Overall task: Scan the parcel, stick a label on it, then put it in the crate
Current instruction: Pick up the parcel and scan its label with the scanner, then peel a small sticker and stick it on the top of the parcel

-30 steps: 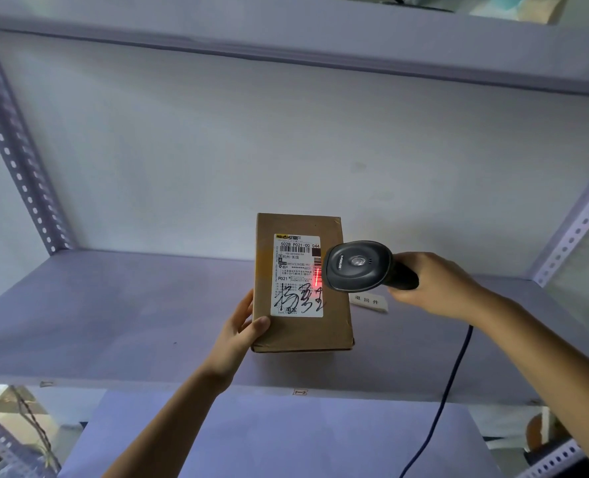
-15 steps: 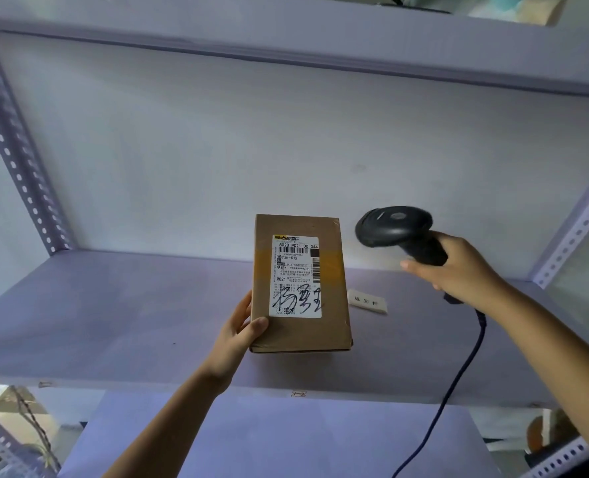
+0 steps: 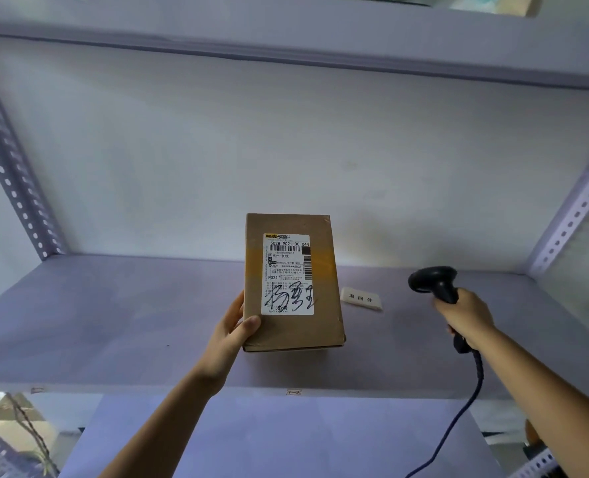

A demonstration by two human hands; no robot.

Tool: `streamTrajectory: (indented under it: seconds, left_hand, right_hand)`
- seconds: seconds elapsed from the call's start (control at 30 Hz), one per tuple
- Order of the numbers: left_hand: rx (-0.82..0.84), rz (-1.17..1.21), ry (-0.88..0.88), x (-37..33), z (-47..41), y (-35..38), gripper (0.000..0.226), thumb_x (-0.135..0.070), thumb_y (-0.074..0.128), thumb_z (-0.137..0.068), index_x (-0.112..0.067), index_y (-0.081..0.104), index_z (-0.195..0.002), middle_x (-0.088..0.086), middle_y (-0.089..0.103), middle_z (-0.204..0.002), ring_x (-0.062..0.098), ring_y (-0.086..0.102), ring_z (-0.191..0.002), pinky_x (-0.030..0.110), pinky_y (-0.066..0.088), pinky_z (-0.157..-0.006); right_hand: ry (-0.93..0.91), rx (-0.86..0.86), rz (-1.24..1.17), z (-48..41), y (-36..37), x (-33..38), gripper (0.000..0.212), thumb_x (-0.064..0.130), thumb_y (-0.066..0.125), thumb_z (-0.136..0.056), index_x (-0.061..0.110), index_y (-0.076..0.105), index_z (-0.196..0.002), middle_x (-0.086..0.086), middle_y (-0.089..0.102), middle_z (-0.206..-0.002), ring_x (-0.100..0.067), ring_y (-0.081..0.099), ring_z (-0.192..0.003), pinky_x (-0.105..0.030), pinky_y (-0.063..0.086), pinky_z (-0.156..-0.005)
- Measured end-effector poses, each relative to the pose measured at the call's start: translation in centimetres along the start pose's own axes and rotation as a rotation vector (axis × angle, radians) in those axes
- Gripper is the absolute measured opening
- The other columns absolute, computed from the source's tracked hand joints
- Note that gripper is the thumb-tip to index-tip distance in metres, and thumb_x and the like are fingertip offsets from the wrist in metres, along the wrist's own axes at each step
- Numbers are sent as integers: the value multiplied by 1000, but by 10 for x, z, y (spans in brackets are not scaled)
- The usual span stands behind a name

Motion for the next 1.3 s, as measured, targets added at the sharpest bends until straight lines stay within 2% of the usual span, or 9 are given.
streamTrajectory:
  seconds: [0.17, 0.43, 0.87, 0.97, 1.03, 1.1, 1.2, 1.23, 1.3]
  left_hand:
    - [-3, 2, 0, 0, 0, 0, 73, -44, 60, -76, -17, 45, -142, -1, 63, -135, 15, 59, -123, 20, 53, -89]
    - [-10, -12, 8, 1, 1, 1, 74, -44, 59, -77, -16, 44, -143, 1, 62, -136, 18, 58, -125, 23, 52, -93]
    - [-2, -15, 13, 1, 0, 1, 71, -45, 59, -79, -19, 44, -143, -2, 62, -137, 16, 58, -124, 20, 52, -91]
    - [-10, -15, 10, 1, 0, 0, 82, -56, 66, -74, -20, 43, -144, -3, 62, -136, 16, 58, -124, 20, 53, -89]
    - [-10, -16, 14, 1, 0, 0, 78, -52, 64, -76, -20, 44, -144, -3, 62, -136, 16, 58, -124, 19, 53, -89]
    - [-2, -17, 20, 1, -1, 0, 72, -47, 58, -78, -21, 44, -144, -3, 61, -136, 16, 58, -124, 19, 53, -89]
    - [5, -17, 9, 3, -2, 0, 70, -47, 57, -78, -24, 44, -143, -6, 61, -136, 13, 59, -123, 21, 53, -91]
    - [8, -20, 1, 3, -2, 0, 70, -48, 56, -78, -25, 44, -143, -7, 61, -136, 11, 59, -123, 22, 53, -92]
    - [19, -22, -26, 5, -4, 1, 69, -50, 55, -78, -27, 44, -142, -8, 61, -136, 10, 59, -122, 26, 53, -93]
  right_hand:
    - [71, -22, 15, -6, 9, -30, 22, 19, 57, -92, 7, 50, -74, -12, 54, -54, -29, 58, -49, -26, 40, -49]
    - [102, -2, 56, -4, 25, -31, 22, 23, 58, -93, 2, 56, -98, -14, 59, -63, -28, 60, -52, -27, 40, -48]
    - [153, 49, 58, -5, 25, -34, 26, 23, 57, -94, -1, 53, -103, -13, 57, -63, -27, 58, -47, -27, 41, -46]
    - [162, 88, 132, -3, 25, -33, 40, 31, 58, -92, -1, 50, -113, -15, 60, -74, -30, 60, -62, -30, 42, -53]
    - [205, 88, 162, 3, 21, -31, 63, 42, 61, -88, 1, 36, -130, -18, 57, -94, -34, 58, -79, -37, 46, -65]
    - [173, -70, 259, 11, 3, -20, 86, 48, 64, -84, 7, 18, -145, -25, 47, -123, -41, 50, -109, -47, 46, -86]
    - [-154, -401, 239, 43, -19, 34, 80, 30, 65, -86, 3, 21, -148, -29, 35, -141, -44, 34, -129, -53, 35, -103]
    - [-250, -403, 154, 56, -14, 52, 74, 25, 63, -88, 0, 24, -147, -29, 34, -143, -43, 32, -132, -50, 32, -107]
    - [-333, -192, -77, 76, 19, 83, 64, 24, 55, -95, 1, 26, -147, -22, 31, -151, -33, 29, -140, -35, 24, -113]
Point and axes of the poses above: each hand's wrist, its own z-axis away from the middle knuckle, its own y-axis out of the palm, x = y × z, the point moved 10 cm from there along -z, towards the middle knuckle
